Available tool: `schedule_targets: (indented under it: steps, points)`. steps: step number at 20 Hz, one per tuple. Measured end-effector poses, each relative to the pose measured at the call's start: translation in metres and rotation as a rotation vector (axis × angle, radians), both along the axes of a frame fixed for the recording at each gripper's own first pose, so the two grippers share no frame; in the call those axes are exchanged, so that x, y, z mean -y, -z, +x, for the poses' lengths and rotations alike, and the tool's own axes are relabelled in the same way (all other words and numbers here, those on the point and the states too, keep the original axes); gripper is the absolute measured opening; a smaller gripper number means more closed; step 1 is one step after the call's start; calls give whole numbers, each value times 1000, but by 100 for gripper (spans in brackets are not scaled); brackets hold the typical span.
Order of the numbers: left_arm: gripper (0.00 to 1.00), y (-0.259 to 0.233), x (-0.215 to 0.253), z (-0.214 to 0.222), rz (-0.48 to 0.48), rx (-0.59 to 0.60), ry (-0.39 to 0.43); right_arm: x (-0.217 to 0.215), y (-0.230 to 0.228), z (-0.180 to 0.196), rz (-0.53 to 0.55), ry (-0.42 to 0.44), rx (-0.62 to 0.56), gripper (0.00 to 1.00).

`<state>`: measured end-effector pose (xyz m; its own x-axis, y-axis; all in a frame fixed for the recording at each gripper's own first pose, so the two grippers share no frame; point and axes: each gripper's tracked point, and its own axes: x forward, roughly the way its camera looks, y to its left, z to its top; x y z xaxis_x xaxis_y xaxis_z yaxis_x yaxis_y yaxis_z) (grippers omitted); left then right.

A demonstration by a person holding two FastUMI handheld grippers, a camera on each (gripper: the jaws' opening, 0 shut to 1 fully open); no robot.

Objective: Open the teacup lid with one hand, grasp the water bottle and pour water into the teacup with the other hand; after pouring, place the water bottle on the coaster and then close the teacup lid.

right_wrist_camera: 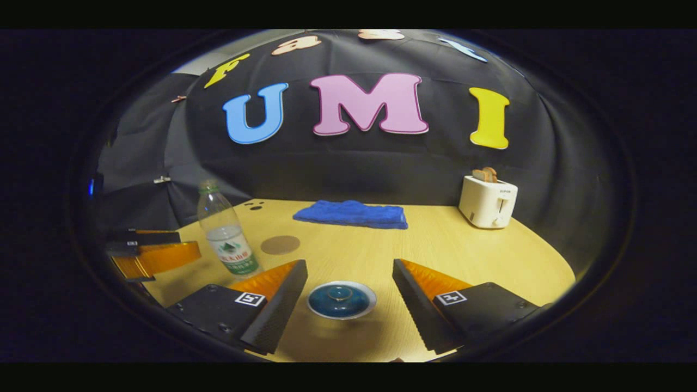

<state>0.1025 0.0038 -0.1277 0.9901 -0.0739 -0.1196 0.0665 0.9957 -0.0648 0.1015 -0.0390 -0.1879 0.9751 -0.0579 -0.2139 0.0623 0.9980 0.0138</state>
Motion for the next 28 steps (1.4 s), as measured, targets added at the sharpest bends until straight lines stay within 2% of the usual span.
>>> schedule_targets:
  steps: [6, 10, 11, 12, 13, 15, 16, 17, 21, 25, 26, 27, 28]
  points:
    - [95, 14, -17, 12, -23, -5, -7, -5, 24, 8, 26, -18, 36, 97]
    - [95, 24, -13, 8, -14, -29, 0, -9, 34, 11, 23, -40, 38, 92]
    - [95, 24, -11, 7, -14, -31, 7, -10, 33, 12, 28, -37, 42, 84]
    - [95, 24, -9, 7, -12, -30, 12, -11, 30, 14, 28, -36, 56, 81]
    - [95, 23, -7, 9, -8, -29, 15, -10, 29, 16, 18, -32, 64, 67]
    - [95, 23, -4, 8, -2, -24, 18, -12, 32, 17, 7, -44, 53, 65]
    - [95, 22, -3, 8, -1, -21, 18, -15, 32, 17, 10, -53, 47, 67]
    - [95, 20, -2, 8, -1, -18, 18, -17, 33, 18, 14, -61, 36, 56]
    - [95, 19, -3, 8, 14, -17, 15, -17, 32, 22, 21, -71, 19, 42]
    - [95, 17, -2, 8, 31, -12, 13, -20, 34, 24, 21, -104, -6, 35]
    - [95, 18, -1, 8, 36, -12, 14, -16, 32, 23, 23, -98, -5, 30]
    - [95, 19, 0, 10, 44, -15, 19, -16, 32, 23, 27, -98, -6, 33]
    - [95, 21, 2, 10, 54, -18, 24, -18, 32, 24, 29, -104, -8, 31]
